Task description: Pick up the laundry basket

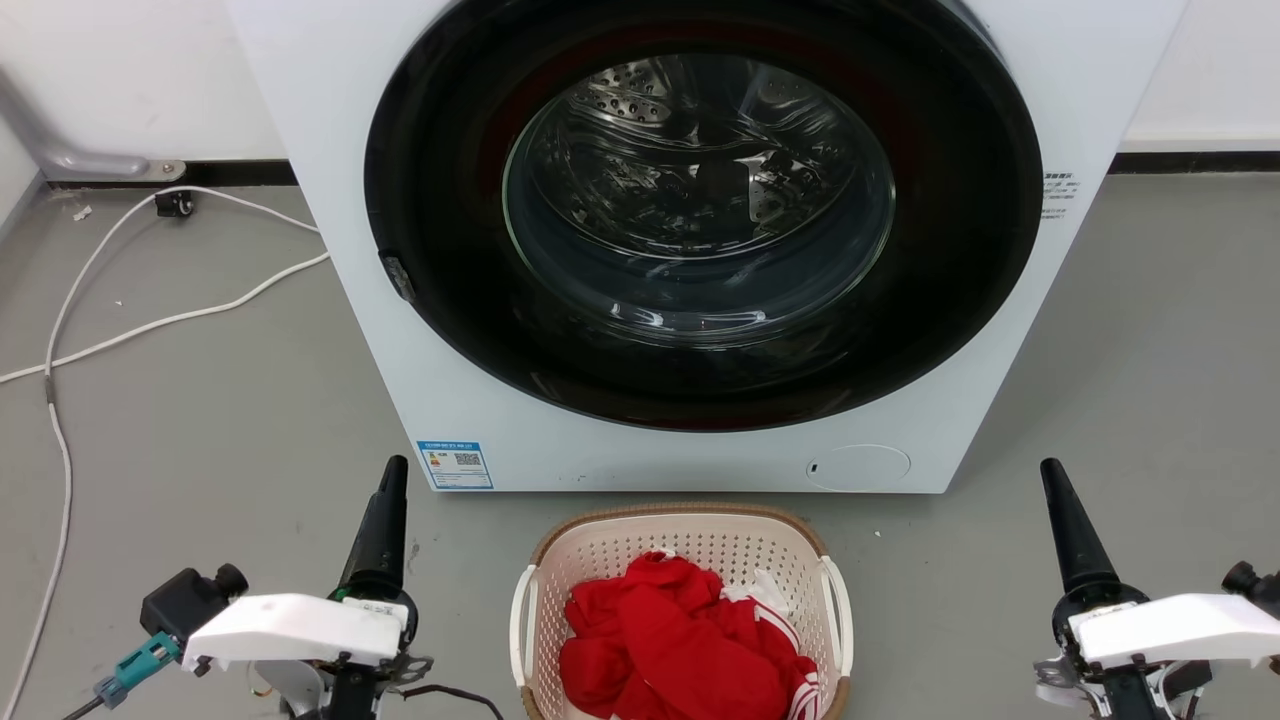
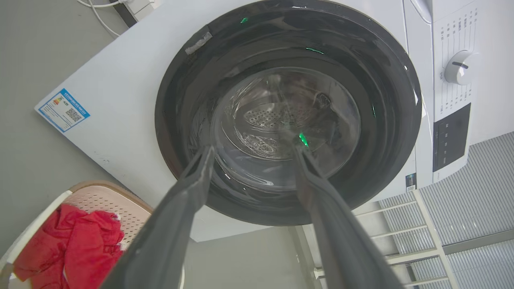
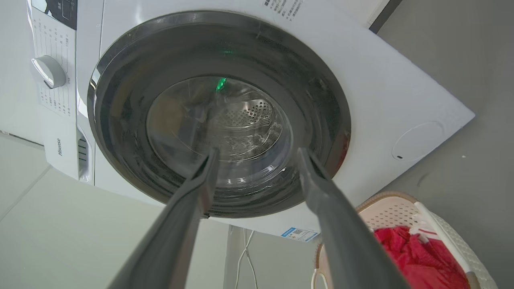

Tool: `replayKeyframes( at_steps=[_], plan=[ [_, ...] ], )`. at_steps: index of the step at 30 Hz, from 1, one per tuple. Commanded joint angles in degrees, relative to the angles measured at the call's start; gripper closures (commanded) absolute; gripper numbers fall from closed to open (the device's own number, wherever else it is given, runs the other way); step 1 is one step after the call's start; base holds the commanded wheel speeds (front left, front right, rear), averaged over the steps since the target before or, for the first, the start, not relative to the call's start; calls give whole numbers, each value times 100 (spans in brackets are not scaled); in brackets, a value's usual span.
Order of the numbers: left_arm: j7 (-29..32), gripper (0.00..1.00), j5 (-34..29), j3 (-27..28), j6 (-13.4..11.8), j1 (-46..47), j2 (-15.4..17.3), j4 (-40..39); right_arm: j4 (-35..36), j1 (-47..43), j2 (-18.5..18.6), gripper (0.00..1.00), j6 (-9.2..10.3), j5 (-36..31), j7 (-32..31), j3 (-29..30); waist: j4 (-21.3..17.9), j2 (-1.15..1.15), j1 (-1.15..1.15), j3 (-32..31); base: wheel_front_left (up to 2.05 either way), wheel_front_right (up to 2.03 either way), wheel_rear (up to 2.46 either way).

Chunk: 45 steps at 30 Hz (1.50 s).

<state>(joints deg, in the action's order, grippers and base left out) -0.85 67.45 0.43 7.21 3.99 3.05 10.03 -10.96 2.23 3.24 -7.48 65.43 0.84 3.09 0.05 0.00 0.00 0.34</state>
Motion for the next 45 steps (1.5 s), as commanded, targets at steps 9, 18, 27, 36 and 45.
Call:
replayKeyframes(
  at_steps=[9,18,27,36,45],
  plan=[
    [-232,0,-1251,-156,-50,71,45,-167,369,-56,-4,0,-1,-1242,87,-112,-7,0,0,-2,0,0,0],
    [-405,0,-2136,-288,-132,47,103,-179,573,-168,-10,0,-2,-2241,43,-137,-9,0,0,-12,0,0,0],
    [-545,0,-2804,-411,-212,20,140,-206,737,-248,-15,0,-1,-3109,18,-173,-23,0,0,-20,0,0,0],
    [-691,0,-3454,-531,-308,40,177,-209,907,-315,-20,0,-1,-3789,37,-184,-28,0,0,-9,0,0,0],
    [-822,0,-4002,-607,-389,59,224,-159,1045,-388,-25,0,-1,-4370,78,-189,-36,0,0,-8,0,0,0]
  ],
)
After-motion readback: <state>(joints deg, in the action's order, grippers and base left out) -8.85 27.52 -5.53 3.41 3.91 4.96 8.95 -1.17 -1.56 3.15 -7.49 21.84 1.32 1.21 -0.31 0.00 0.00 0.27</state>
